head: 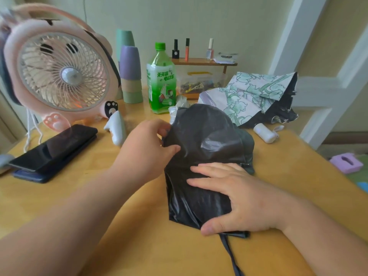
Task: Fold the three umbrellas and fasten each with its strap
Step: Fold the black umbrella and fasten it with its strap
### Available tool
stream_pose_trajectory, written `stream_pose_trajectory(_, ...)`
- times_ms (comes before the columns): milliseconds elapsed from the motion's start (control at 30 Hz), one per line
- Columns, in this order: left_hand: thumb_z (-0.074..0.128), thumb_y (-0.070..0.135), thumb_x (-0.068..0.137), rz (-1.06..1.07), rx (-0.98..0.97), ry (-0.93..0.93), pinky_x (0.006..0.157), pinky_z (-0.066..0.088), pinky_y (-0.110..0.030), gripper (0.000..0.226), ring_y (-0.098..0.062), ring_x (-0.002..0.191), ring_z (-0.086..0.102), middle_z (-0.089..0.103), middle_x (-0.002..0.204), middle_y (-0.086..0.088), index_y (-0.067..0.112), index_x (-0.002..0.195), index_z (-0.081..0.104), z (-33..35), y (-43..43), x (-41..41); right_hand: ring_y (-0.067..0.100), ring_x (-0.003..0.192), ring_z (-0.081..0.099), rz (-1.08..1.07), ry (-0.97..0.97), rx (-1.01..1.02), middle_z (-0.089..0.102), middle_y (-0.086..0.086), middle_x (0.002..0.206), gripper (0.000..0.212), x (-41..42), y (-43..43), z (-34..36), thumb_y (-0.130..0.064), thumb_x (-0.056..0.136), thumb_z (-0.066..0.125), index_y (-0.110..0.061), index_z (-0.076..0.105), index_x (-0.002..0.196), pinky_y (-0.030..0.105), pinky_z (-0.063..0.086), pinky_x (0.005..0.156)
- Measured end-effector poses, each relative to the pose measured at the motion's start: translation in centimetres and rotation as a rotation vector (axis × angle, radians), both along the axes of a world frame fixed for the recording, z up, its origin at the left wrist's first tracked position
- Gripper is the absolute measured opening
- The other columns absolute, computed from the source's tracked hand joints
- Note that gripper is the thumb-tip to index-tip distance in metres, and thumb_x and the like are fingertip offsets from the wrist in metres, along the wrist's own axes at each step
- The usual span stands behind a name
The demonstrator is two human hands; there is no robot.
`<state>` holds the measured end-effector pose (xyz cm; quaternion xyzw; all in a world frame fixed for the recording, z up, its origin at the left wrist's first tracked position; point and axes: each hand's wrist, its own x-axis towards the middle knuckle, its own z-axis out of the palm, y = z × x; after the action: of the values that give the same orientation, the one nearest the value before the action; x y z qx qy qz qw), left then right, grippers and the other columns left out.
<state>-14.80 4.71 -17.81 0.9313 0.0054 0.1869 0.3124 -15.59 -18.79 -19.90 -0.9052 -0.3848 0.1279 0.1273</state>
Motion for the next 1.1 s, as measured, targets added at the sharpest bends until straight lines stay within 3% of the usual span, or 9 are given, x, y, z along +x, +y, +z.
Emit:
stream_pose_trajectory(167,0.082,0.024,0.083,0.003,-0.166,-0.085,0.072,0.048,-0.014,0.019,0.004,0.077,0.061,0.066,0.082,0.018,0.031,0.089,0.064,-2.0,-0.4,-0.3,-0.011,0.146,0.015,-0.01,-0.083,0.127,0.029,-0.037,0.154,0.086,0.1,-0.3,0.1,-0.086,0.069,0.066,-0.049,0.05,0.145,0.022,0.02,0.121)
stream_pose_trajectory(300,0.082,0.015,0.082,-0.098,-0.293,-0.097,0.077,0.052,-0.016,0.029,-0.001,0.076,0.065,0.069,0.077,0.013,0.035,0.091,0.064,-2.2,-0.1,-0.3,0.012,0.118,0.06,-0.035,-0.241,0.586,0.066,-0.011,0.121,0.046,1.0,-0.6,-0.8,-0.054,0.083,0.076,-0.02,0.075,0.114,0.029,0.05,0.096)
stream_pose_trajectory(400,0.08,0.013,0.084,-0.191,-0.3,-0.071,0.081,0.052,-0.018,0.032,-0.005,0.082,0.068,0.072,0.086,0.012,0.036,0.104,0.069,-2.2,0.5,-0.5,0.017,0.084,0.063,-0.196,-0.446,0.898,0.067,0.001,0.093,0.017,1.8,-0.6,-1.3,-0.022,0.085,0.077,-0.009,0.073,0.096,0.034,0.052,0.068)
stream_pose_trajectory(533,0.079,0.022,0.084,-0.285,-0.4,-0.081,0.071,0.044,-0.01,0.01,-0.003,0.07,0.062,0.066,0.076,0.011,0.025,0.078,0.071,-1.8,0.9,-1.1,0.017,0.087,0.063,-0.539,-0.413,1.104,0.066,-0.002,0.097,0.03,2.7,-1.2,-1.1,-0.022,0.078,0.077,-0.016,0.065,0.105,0.034,0.054,0.071)
stream_pose_trajectory(700,0.086,0.025,0.071,-0.406,-0.614,0.017,0.084,0.057,-0.029,0.027,-0.019,0.084,0.07,0.074,0.093,-0.017,0.006,0.082,0.071,-1.3,1.7,-2.7,0.017,0.091,0.07,-0.419,-0.151,1.162,0.077,-0.008,0.096,0.025,1.5,-1.5,0.4,-0.033,0.071,0.081,-0.036,0.075,0.096,0.028,0.056,0.081)
stream_pose_trajectory(900,0.089,0.015,0.064,-0.47,-0.78,0.269,0.081,0.058,-0.031,0.039,-0.026,0.088,0.074,0.077,0.094,-0.016,0.013,0.086,0.057,-0.1,3.2,-5.4,0.025,0.11,0.07,-0.264,0.109,0.93,0.077,0.002,0.112,0.03,-2.9,-2.8,0.6,-0.012,0.083,0.075,-0.021,0.078,0.112,0.045,0.054,0.095)
stream_pose_trajectory(967,0.089,0.032,0.061,-0.436,-0.799,0.307,0.087,0.053,-0.042,0.044,-0.029,0.093,0.071,0.077,0.099,-0.016,0.019,0.091,0.059,-0.4,3.1,-6.6,0.025,0.114,0.068,-0.192,0.274,0.829,0.076,0.004,0.115,0.028,-4.5,-3.2,0.4,-0.021,0.089,0.073,-0.017,0.077,0.116,0.044,0.053,0.097)
stream_pose_trajectory(1033,0.084,0.052,0.061,-0.336,-0.749,0.301,0.088,0.047,-0.056,0.043,-0.037,0.09,0.066,0.077,0.097,-0.012,0.028,0.091,0.066,-1.1,2.3,-7.3,0.02,0.096,0.068,-0.222,0.434,0.826,0.074,0.002,0.091,0.036,-5.5,-2.9,0.3,-0.046,0.09,0.072,-0.01,0.076,0.094,0.041,0.052,0.086)
stream_pose_trajectory(1100,0.081,0.064,0.065,-0.249,-0.664,0.28,0.082,0.047,-0.051,0.046,-0.03,0.082,0.064,0.077,0.091,-0.004,0.029,0.091,0.07,-1.5,1.2,-7.6,0.023,0.067,0.041,-0.46,0.412,0.814,0.035,0.018,0.068,0.073,-5.8,-2.5,0.2,-0.068,0.085,0.066,0.0,0.046,0.067,0.034,0.038,0.07)
